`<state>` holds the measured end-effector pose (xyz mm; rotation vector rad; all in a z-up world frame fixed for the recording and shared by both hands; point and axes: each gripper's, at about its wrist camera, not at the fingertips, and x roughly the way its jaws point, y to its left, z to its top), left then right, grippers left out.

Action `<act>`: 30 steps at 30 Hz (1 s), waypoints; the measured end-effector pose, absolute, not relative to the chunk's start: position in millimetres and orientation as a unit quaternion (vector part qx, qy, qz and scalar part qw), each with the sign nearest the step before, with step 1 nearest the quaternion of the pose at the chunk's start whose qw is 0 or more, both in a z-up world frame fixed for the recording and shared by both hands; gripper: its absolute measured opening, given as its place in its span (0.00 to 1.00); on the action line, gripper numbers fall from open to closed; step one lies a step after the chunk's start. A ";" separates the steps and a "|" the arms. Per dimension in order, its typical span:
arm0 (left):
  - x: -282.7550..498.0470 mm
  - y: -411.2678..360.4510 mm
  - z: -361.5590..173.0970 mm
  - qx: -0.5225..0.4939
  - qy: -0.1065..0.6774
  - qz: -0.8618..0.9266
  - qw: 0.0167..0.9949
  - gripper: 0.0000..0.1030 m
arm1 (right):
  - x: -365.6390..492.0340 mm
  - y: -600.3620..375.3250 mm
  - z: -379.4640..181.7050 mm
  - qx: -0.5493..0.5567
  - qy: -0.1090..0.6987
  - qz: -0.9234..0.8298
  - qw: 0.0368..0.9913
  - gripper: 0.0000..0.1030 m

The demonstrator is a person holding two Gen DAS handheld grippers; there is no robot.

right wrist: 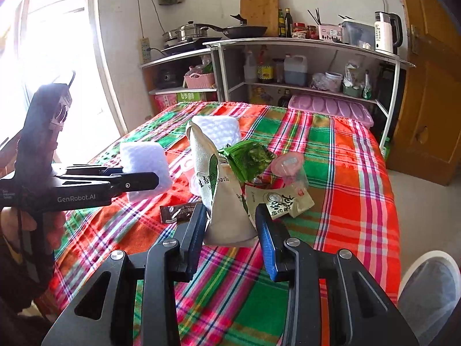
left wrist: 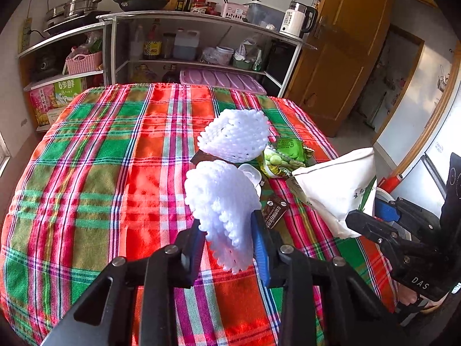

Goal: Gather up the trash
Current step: 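Carry the foam net and paper bag to the bin and open both tools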

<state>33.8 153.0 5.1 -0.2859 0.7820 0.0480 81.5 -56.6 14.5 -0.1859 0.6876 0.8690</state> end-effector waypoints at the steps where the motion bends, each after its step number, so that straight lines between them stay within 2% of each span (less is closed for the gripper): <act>1: 32.3 151.7 6.7 -0.137 0.378 0.023 0.915 0.32 | 78.7 -57.4 16.0 -0.087 0.323 0.412 0.847 0.35; 17: 34.0 98.8 34.2 -0.097 0.356 -0.032 0.929 0.32 | 57.5 -113.2 33.6 -0.039 0.296 0.356 0.885 0.35; 30: 67.0 9.8 42.9 -0.062 0.356 -0.125 0.924 0.32 | 48.4 -196.0 45.4 -0.025 0.283 0.241 0.928 0.35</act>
